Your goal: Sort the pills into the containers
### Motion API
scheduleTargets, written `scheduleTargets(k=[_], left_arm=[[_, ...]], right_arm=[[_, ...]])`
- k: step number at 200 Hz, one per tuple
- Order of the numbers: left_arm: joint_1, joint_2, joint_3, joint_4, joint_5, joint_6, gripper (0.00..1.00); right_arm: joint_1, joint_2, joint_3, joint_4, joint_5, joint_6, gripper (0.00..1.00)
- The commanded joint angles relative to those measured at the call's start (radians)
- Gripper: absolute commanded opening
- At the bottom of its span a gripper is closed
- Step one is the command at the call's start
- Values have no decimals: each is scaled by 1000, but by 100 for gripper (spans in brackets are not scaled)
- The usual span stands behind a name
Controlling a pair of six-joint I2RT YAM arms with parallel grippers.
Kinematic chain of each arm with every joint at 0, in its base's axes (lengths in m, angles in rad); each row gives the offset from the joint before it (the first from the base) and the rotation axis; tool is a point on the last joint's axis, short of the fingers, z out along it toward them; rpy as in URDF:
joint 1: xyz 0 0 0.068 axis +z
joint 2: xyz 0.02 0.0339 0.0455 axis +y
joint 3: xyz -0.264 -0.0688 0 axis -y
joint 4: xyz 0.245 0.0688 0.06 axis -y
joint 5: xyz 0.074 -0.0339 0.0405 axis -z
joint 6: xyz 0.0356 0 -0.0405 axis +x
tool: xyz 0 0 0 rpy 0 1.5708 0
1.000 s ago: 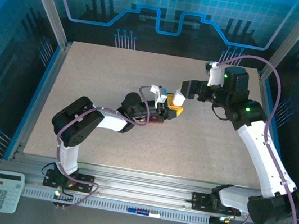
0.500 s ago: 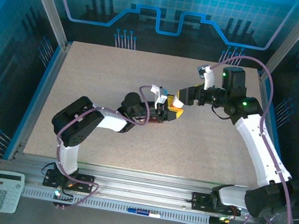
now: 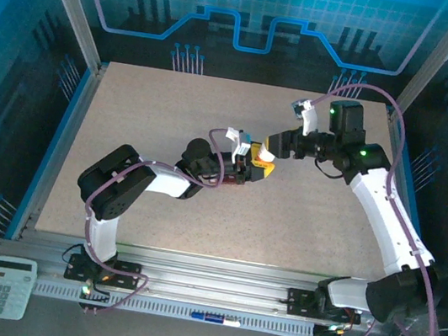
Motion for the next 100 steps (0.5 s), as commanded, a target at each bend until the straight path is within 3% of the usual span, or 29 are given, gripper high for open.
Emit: scheduleTargets(k=[1, 46, 100], left_arm=[[4, -7, 25, 52, 30, -17, 0], [4, -5, 29, 55, 27, -20, 0], [5, -6, 31, 54, 27, -19, 0]], right_arm=[[13, 8, -1, -9, -7, -4, 53], [42, -7, -49, 20, 56, 60, 40], [145, -87, -194, 86, 350, 350, 38]])
